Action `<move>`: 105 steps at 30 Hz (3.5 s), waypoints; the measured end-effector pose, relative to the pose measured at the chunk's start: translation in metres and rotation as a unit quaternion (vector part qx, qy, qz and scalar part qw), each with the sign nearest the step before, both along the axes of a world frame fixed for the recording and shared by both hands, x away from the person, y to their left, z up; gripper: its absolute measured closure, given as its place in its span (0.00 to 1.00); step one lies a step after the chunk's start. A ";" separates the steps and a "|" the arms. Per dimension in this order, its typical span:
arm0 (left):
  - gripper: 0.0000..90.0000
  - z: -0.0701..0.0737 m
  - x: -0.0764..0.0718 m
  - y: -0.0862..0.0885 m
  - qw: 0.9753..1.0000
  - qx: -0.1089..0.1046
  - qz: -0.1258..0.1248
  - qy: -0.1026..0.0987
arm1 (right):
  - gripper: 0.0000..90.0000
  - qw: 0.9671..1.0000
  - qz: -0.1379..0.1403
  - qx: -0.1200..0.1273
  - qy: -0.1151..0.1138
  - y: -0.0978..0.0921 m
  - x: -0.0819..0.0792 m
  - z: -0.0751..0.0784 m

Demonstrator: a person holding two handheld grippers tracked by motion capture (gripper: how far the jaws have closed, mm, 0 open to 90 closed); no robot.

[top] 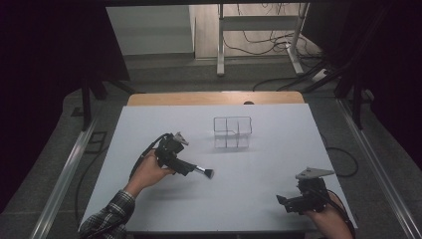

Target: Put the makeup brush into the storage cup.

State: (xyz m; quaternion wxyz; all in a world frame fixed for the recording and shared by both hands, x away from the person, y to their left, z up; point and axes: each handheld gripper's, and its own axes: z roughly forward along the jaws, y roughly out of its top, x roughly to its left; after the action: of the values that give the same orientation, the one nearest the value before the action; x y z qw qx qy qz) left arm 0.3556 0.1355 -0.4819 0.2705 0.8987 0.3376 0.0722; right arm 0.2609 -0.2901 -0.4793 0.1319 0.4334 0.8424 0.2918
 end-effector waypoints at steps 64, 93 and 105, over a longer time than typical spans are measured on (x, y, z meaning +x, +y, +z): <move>0.88 -0.032 0.010 -0.016 0.996 0.054 -0.060 0.036 | 0.00 1.000 0.024 -0.016 0.010 0.002 -0.001 -0.003; 0.88 -0.010 -0.013 -0.007 0.998 -0.028 -0.058 0.010 | 0.00 0.999 0.031 0.008 0.000 0.003 -0.001 0.000; 0.88 0.001 -0.032 -0.002 0.997 -0.064 -0.053 -0.004 | 0.00 0.999 0.037 0.011 -0.001 0.005 -0.002 0.000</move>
State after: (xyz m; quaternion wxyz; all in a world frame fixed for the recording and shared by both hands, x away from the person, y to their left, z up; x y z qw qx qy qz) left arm 0.3240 0.1335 -0.4805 0.3322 0.8957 0.2928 0.0392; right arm 0.2586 -0.2846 -0.4796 0.1171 0.4029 0.8543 0.3067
